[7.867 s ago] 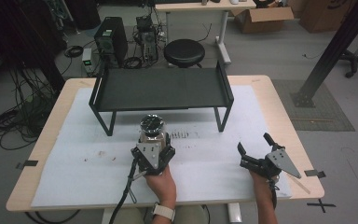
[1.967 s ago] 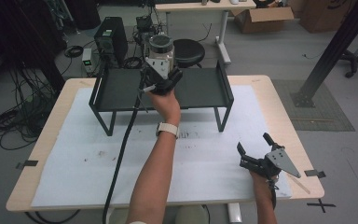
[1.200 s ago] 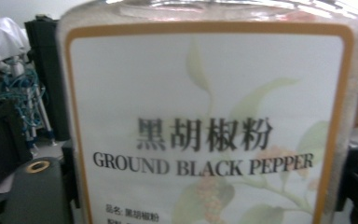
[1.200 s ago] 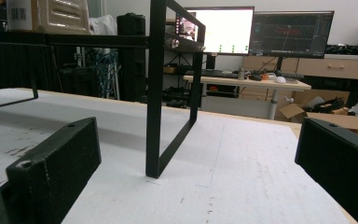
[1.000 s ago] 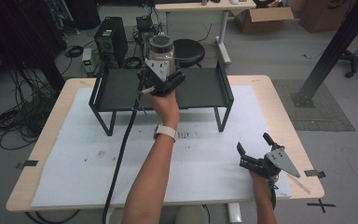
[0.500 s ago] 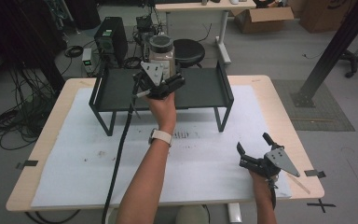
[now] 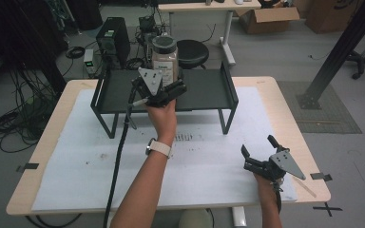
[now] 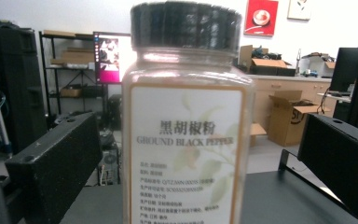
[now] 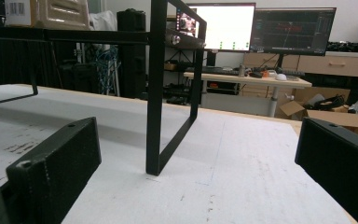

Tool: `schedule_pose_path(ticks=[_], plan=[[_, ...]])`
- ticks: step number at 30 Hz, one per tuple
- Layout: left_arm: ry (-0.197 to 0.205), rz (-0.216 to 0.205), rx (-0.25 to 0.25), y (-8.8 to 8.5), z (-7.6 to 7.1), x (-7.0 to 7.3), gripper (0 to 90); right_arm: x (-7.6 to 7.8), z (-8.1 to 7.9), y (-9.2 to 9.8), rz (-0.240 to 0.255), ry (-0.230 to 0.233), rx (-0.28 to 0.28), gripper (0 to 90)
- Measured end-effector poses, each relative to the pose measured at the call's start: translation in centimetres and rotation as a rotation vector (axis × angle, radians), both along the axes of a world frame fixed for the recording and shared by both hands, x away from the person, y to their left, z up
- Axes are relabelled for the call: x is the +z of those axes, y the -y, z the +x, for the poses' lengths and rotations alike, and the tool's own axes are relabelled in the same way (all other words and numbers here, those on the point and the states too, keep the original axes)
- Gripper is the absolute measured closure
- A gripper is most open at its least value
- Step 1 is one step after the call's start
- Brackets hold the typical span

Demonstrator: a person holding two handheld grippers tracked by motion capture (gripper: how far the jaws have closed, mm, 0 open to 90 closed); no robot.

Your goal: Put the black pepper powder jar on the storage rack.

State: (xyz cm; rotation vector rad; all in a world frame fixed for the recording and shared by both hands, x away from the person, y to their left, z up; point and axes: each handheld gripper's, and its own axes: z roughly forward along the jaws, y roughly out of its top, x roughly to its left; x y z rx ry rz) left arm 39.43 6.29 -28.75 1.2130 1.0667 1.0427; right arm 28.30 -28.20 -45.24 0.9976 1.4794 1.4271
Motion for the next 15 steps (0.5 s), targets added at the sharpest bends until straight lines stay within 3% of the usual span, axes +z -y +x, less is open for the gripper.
schedule_pose_path(ticks=[5, 15], plan=[[0.021, -0.031, -0.016, -0.4, -1.5, 0.0, 0.2, 0.0, 0.0, 0.0, -0.005, 0.0, -0.001, 0.0], [0.071, -0.032, -0.046, -1.5, -3.7, 0.2, 0.2, 0.0, 0.0, 0.0, -0.003, 0.002, -0.001, 0.0]])
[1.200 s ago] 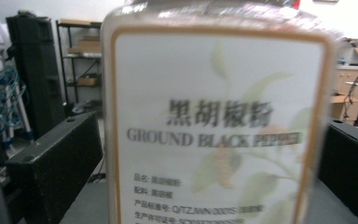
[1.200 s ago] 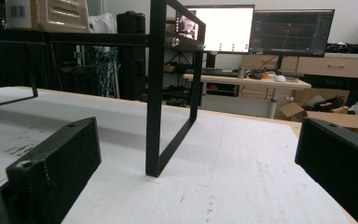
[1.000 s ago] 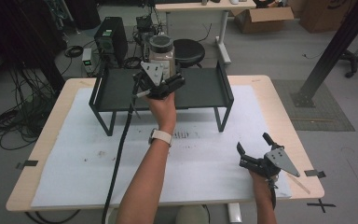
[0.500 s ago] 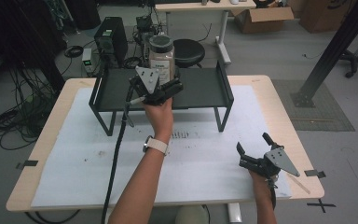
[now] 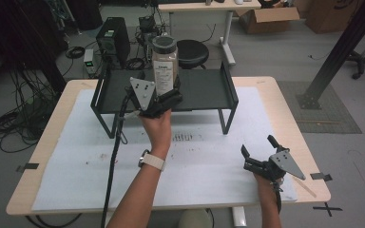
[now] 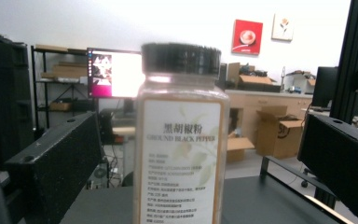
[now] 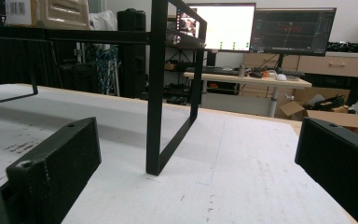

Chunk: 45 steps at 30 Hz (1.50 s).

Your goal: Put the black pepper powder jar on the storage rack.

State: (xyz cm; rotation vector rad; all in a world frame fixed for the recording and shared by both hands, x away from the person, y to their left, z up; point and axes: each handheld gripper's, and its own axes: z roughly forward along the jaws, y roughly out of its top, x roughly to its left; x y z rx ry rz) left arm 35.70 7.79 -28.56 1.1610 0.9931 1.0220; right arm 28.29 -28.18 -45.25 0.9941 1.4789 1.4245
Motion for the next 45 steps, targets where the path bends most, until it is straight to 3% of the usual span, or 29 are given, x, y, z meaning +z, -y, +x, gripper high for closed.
schedule_pose_path(ticks=[9, 24, 40, 45], plan=[[0.022, -0.008, -0.023, -2.0, -1.8, 0.0, 0.2, 0.0, 0.0, 0.0, 0.001, -0.004, 0.0, 0.0], [0.01, -0.023, -0.029, -6.5, -4.8, -1.1, 0.2, 0.0, 0.1, -0.1, -0.011, -0.008, 0.001, 0.0], [0.007, -0.012, -0.036, -11.3, -6.8, -4.1, 0.2, 0.0, 0.1, -0.1, -0.013, -0.012, 0.003, 0.0], [-0.012, -0.002, -0.035, -13.0, -7.2, -5.0, 0.2, 0.0, 0.1, -0.1, -0.014, -0.012, 0.002, 0.0]])
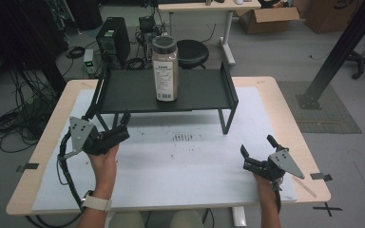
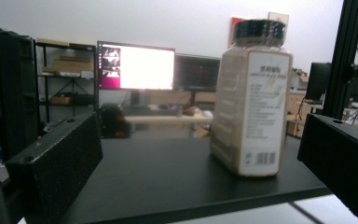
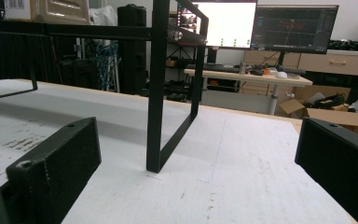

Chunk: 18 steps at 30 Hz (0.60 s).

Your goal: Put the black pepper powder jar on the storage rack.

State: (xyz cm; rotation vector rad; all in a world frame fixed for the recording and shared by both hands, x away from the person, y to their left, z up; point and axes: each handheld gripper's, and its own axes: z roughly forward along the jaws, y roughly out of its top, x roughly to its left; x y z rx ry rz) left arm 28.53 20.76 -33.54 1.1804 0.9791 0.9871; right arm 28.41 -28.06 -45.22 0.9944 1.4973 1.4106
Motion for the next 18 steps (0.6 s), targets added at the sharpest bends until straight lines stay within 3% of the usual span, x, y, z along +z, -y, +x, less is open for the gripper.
schedule_pose_path(ticks=[10, 18], plan=[[-0.015, 0.008, 0.026, -3.0, -0.8, -1.3, 0.2, 0.0, 0.0, 0.0, -0.003, -0.001, -0.001, 0.0], [-0.048, 0.025, 0.042, -4.9, -1.0, -3.6, 0.2, 0.0, 0.0, 0.0, -0.001, 0.0, -0.001, 0.0]])
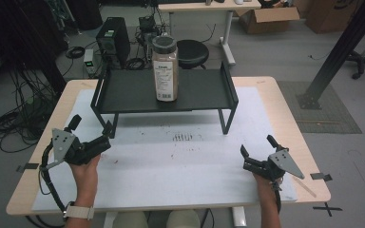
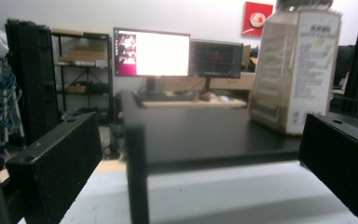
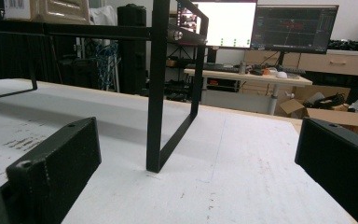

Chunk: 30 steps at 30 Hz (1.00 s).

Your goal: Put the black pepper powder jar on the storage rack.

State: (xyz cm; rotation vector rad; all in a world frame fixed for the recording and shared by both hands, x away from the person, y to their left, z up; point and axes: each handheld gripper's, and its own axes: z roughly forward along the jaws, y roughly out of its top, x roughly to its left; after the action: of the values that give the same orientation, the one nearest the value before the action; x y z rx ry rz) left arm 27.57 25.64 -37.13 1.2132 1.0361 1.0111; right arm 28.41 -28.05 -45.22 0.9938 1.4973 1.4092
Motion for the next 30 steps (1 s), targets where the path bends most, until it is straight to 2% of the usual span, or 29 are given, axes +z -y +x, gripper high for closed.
schedule_pose_path(ticks=[4, 17, 25, 30], plan=[[-0.026, 0.005, 0.009, -0.7, -0.1, -1.2, 0.2, 0.0, 0.0, 0.0, 0.003, -0.001, 0.0, 0.0], [-0.05, 0.038, 0.042, -2.4, -0.3, -4.5, 0.2, 0.0, 0.0, 0.0, -0.001, 0.0, -0.001, 0.0], [-0.077, 0.016, 0.054, -3.3, 0.0, -6.2, 0.2, 0.0, 0.0, 0.0, -0.003, 0.001, -0.002, 0.0], [-0.092, 0.03, 0.06, -3.5, 0.1, -7.1, 0.2, 0.0, 0.0, 0.0, -0.004, 0.002, -0.002, 0.0]])
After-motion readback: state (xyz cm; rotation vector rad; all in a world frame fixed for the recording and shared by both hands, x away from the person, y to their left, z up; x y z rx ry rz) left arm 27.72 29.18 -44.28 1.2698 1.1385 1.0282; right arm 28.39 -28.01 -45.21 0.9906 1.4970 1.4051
